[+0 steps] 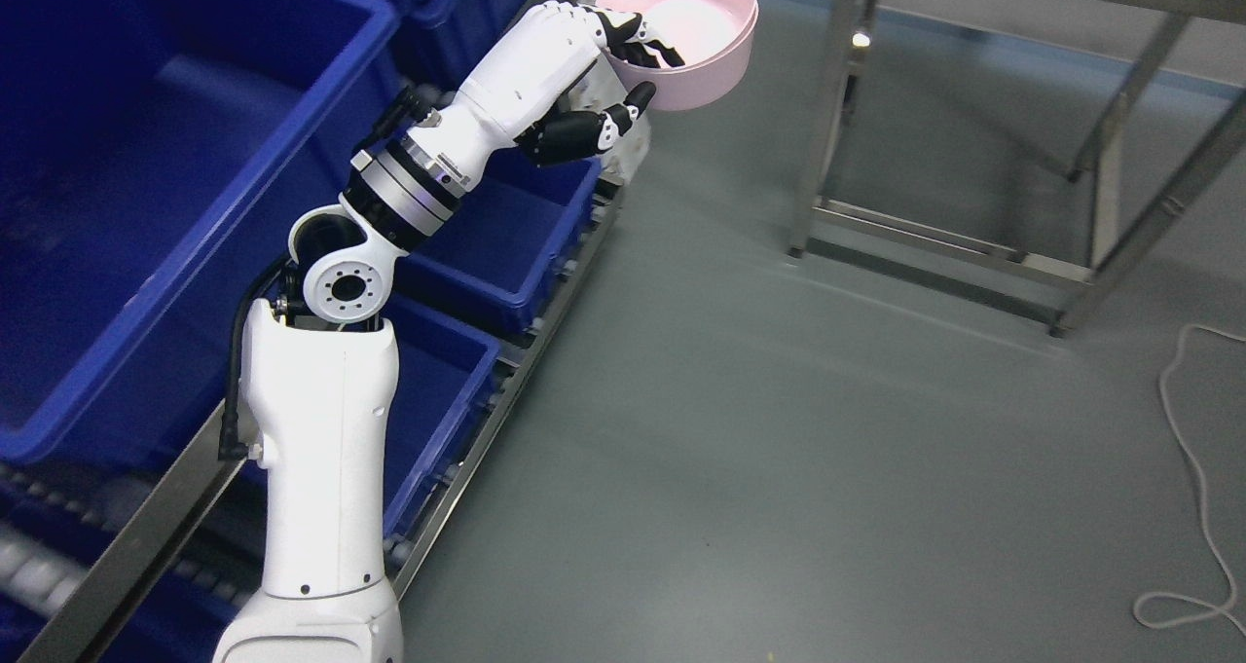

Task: Stack pink IKEA bowls on left shelf middle
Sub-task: 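Carry the stacked bowls toward the blue bins on the shelf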

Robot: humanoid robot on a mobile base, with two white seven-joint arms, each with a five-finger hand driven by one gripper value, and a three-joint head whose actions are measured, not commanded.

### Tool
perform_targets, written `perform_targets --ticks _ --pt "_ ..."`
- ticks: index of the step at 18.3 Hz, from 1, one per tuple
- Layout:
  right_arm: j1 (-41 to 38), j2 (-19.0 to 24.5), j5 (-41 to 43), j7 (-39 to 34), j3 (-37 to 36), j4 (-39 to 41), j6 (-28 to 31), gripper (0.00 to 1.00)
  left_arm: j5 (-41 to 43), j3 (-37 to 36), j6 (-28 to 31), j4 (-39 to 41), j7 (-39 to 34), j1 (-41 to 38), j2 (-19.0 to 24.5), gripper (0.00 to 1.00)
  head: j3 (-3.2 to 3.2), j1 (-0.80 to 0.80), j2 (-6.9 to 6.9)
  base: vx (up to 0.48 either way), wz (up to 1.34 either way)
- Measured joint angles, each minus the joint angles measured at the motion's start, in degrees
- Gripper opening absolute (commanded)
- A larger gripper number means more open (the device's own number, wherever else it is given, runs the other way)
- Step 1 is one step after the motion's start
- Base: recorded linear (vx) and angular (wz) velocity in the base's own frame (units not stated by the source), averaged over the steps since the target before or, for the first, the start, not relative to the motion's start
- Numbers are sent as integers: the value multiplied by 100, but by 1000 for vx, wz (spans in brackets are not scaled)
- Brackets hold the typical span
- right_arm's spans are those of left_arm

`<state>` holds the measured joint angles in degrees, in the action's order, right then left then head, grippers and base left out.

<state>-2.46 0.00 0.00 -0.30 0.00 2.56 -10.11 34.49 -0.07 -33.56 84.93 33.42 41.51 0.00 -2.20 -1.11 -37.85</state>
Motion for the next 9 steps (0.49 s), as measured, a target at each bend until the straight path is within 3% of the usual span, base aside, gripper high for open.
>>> perform_targets --ticks 9 --pt "0 0 0 0 0 0 -1 100 -70 5 -26 47 0 66 0 2 0 0 0 -154 999"
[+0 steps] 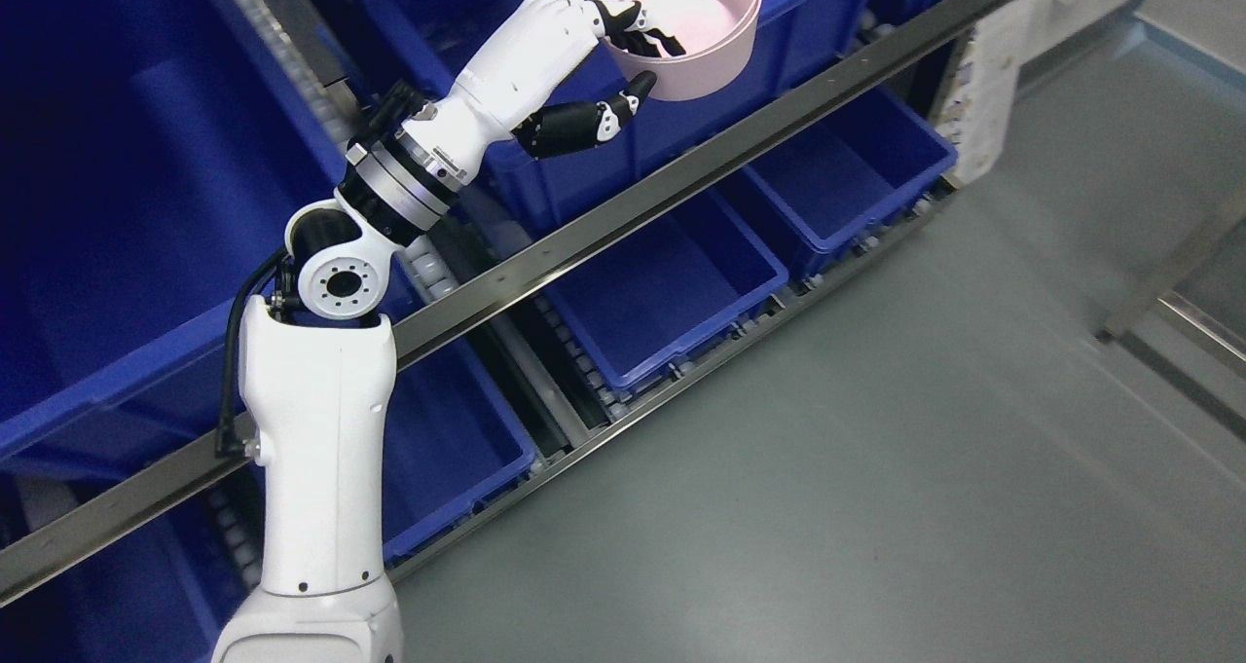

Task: Stack pink IKEA bowls on left shelf middle
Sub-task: 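Carry the stacked bowls toward the blue bins on the shelf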

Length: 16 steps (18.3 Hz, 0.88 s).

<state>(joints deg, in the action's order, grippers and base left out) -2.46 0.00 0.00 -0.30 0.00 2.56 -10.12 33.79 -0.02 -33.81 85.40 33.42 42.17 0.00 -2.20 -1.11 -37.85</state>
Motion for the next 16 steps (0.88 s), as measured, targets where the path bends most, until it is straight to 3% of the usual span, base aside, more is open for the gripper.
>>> perform_targets --ticks 8,16 --pt "0 0 0 0 0 0 -1 100 86 29 370 9 -19 448 6 2 0 0 1 -38 730" --pt "0 0 0 0 0 0 -3 100 442 138 815 -246 97 462 324 3 0 0 2 49 385"
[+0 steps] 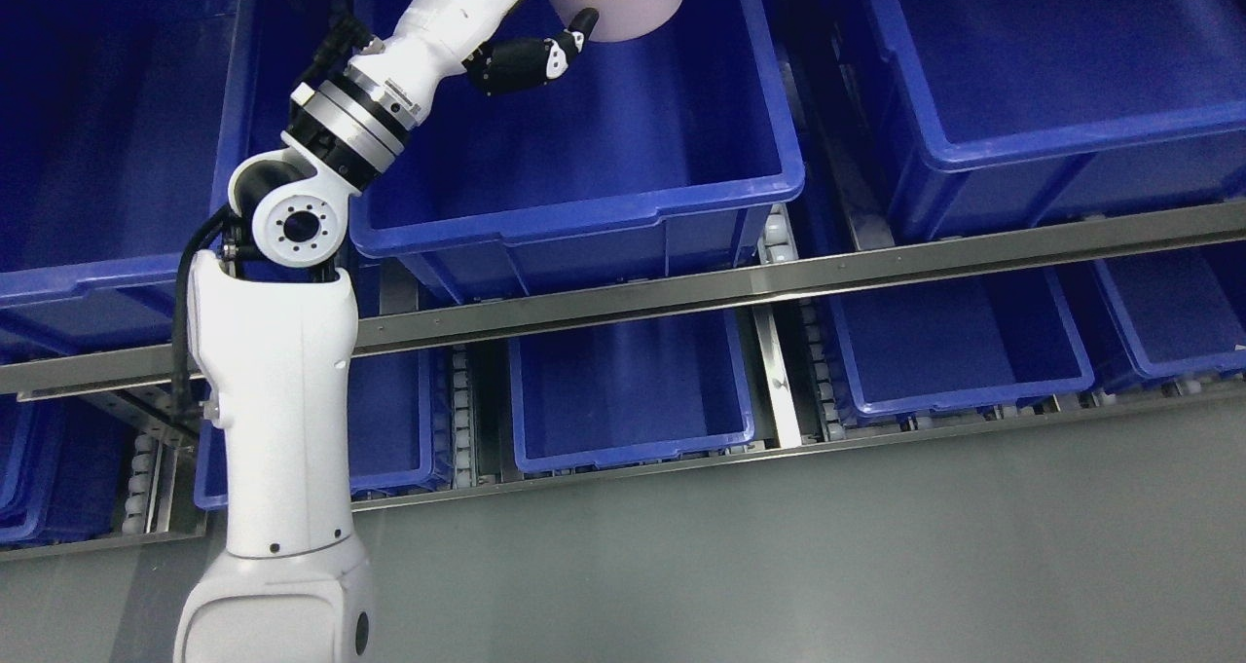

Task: Stack pink IKEA bowls on left shelf middle
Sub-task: 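Carry the stacked bowls toward the blue bins on the shelf, then lower the bowls into the middle blue bin and release them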

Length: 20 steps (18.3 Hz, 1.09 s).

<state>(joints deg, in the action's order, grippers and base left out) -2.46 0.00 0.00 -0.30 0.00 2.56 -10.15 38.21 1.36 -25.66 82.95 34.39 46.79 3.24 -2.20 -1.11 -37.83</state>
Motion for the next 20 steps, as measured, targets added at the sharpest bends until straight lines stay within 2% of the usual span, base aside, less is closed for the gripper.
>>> perform_targets --ticks 12,15,16,18,20 --pt "-1 0 0 0 0 0 -1 100 149 -90 35 -620 -4 -58 140 4 0 0 1 5 11" --pt "-1 0 0 0 0 0 0 100 158 -102 35 -719 -14 -79 143 8 0 0 0 0 0" --pt "-1 0 0 0 0 0 0 100 159 -106 35 -747 -21 -84 144 15 0 0 0 0 0" --pt "-1 0 0 0 0 0 0 100 163 -110 36 -812 -26 -90 145 47 0 0 1 0 0" --pt "-1 0 0 0 0 0 -1 100 156 -116 37 -881 -118 -92 144 70 0 0 0 0 6"
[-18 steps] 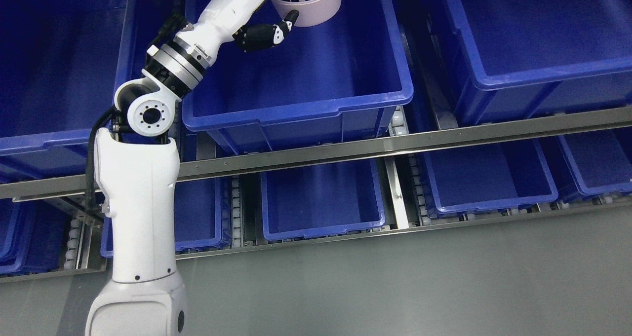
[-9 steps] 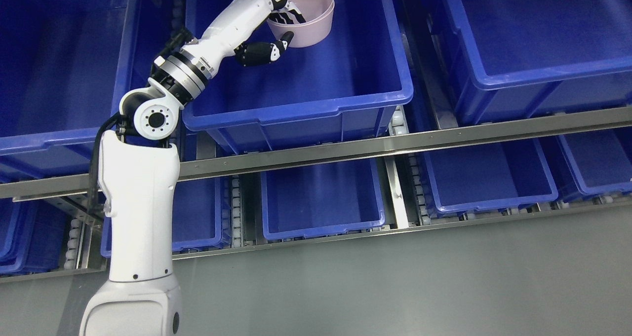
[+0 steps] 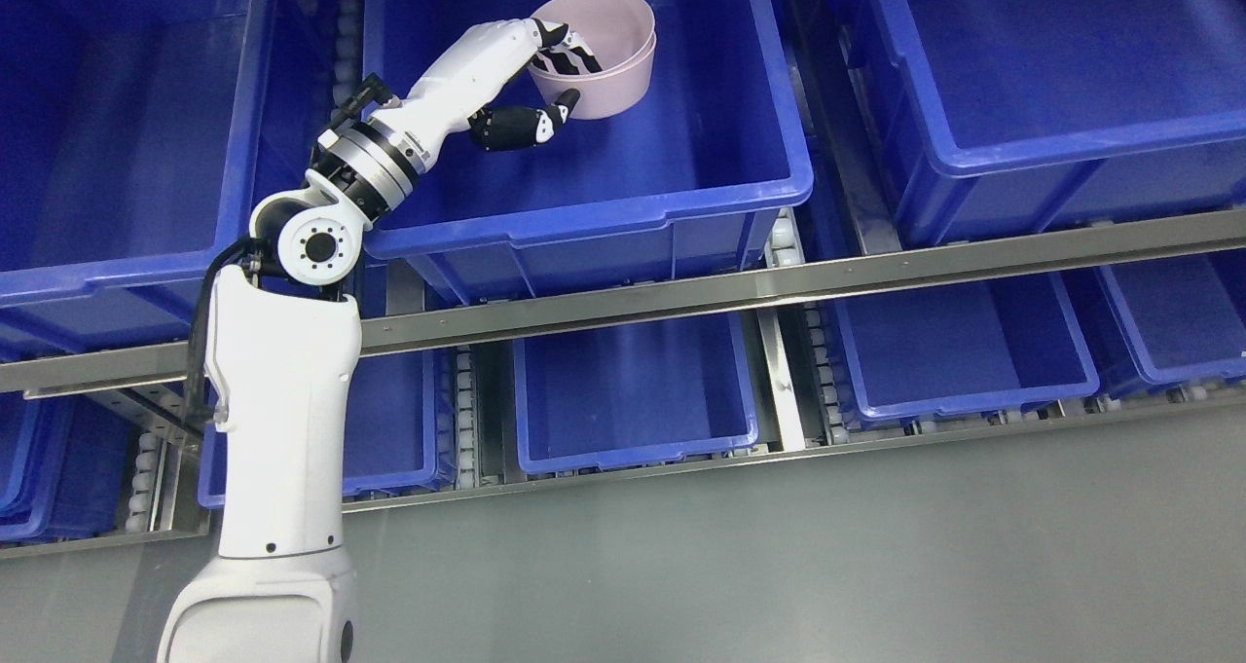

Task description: Stack pink IKEA bowls on left shelf middle

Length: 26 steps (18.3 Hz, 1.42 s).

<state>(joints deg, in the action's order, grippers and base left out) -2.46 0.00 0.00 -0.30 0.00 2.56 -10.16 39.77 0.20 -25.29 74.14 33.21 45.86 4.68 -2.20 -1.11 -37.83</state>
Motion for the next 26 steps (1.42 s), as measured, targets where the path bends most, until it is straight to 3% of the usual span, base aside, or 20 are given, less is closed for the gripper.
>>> perform_targets --ticks 3,6,9,13,18,26 --pt "0 0 0 0 0 0 0 100 -52 77 2 -65 -556 24 -83 82 0 0 0 0 0" --pt "0 0 0 0 0 0 0 100 -389 225 76 -120 -1505 62 -184 85 0 0 0 0 0" --pt "0 0 0 0 0 0 -1 100 -1673 323 936 -132 -2595 85 -264 88 0 0 0 0 0" --pt "0 0 0 0 0 0 -14 100 -2895 356 1852 42 -3369 -3 -330 91 0 0 0 0 0" --pt "0 0 0 0 0 0 -25 100 -3568 209 2408 450 -3630 -321 -384 94 0 0 0 0 0" --pt "0 0 0 0 0 0 8 100 -3899 -80 2639 1073 -3625 -999 -429 95 0 0 1 0 0"
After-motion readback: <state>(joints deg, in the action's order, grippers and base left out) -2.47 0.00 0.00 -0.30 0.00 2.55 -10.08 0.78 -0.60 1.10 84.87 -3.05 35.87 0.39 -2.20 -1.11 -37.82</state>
